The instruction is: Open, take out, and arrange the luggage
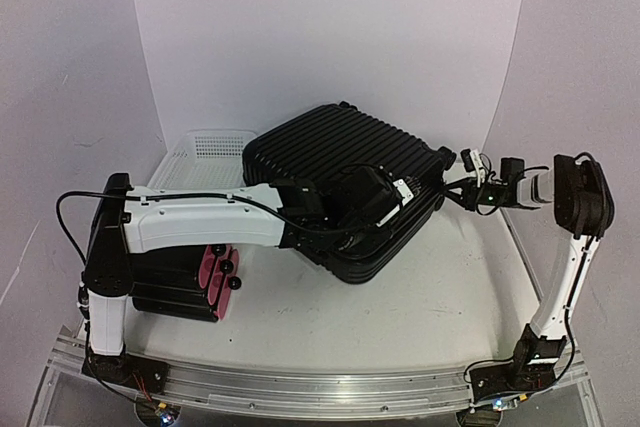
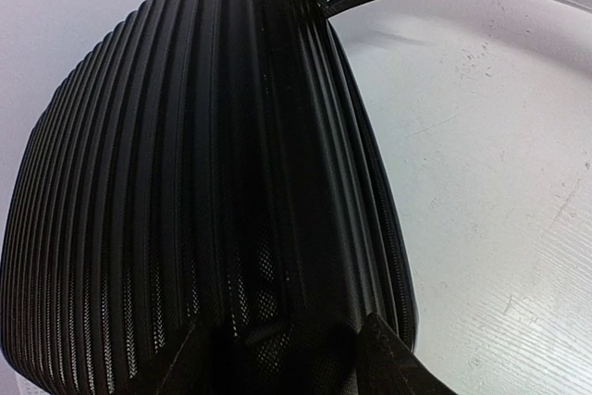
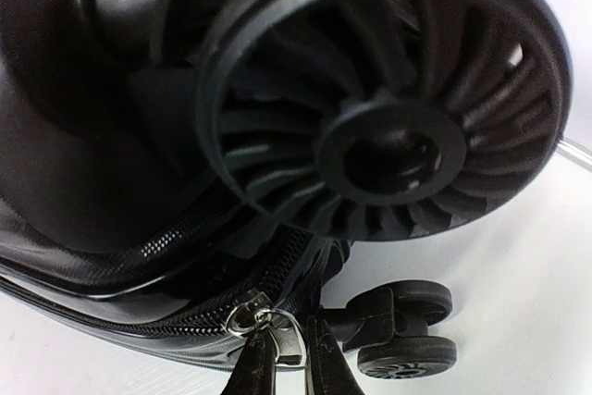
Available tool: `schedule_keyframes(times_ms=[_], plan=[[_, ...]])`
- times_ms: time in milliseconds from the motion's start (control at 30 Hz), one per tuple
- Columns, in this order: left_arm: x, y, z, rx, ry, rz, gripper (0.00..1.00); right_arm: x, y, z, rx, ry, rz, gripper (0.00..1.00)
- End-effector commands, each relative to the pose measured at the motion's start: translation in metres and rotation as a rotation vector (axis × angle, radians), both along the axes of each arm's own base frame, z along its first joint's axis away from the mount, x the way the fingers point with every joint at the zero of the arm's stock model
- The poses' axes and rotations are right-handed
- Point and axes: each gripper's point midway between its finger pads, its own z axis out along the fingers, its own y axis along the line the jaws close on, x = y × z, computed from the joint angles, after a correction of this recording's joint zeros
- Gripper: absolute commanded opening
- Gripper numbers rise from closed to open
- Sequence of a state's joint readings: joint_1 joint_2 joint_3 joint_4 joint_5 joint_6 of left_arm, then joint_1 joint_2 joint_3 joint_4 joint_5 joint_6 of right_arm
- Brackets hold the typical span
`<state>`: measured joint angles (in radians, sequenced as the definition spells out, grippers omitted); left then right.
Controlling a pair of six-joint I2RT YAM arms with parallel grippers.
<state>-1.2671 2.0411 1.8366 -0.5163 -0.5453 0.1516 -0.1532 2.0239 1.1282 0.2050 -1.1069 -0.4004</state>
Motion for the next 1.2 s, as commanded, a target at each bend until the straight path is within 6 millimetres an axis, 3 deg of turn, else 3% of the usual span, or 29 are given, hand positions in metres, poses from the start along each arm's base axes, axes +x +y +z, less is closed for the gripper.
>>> schedule_keyframes(times_ms=[0,233,467,733,867,1000,1067,1167], plan=[[-0.004,0.049,-0.068,0.268,0.110,0.043,0.52,0.039,-0.040,0.042,0.010,-0.186,-0.017,0.00],[-0.001,0.049,-0.064,0.270,0.095,0.053,0.52,0.050,-0.037,0.055,0.061,-0.242,0.077,0.00],[0.002,0.050,-0.064,0.279,0.095,0.054,0.52,0.079,-0.066,0.038,-0.191,-0.340,-0.124,0.06],[0.002,0.053,-0.065,0.284,0.099,0.068,0.52,0.102,-0.086,0.048,-0.278,-0.402,-0.192,0.01],[0.002,0.051,-0.067,0.287,0.102,0.066,0.52,0.108,-0.085,0.048,-0.355,-0.444,-0.200,0.06],[0.003,0.049,-0.067,0.287,0.103,0.068,0.52,0.120,-0.068,0.050,-0.394,-0.512,-0.178,0.01],[0.003,0.047,-0.067,0.282,0.106,0.067,0.52,0.126,-0.064,0.048,-0.381,-0.505,-0.179,0.07],[0.001,0.047,-0.057,0.255,0.112,0.068,0.52,0.133,-0.076,0.045,-0.365,-0.429,-0.290,0.34]])
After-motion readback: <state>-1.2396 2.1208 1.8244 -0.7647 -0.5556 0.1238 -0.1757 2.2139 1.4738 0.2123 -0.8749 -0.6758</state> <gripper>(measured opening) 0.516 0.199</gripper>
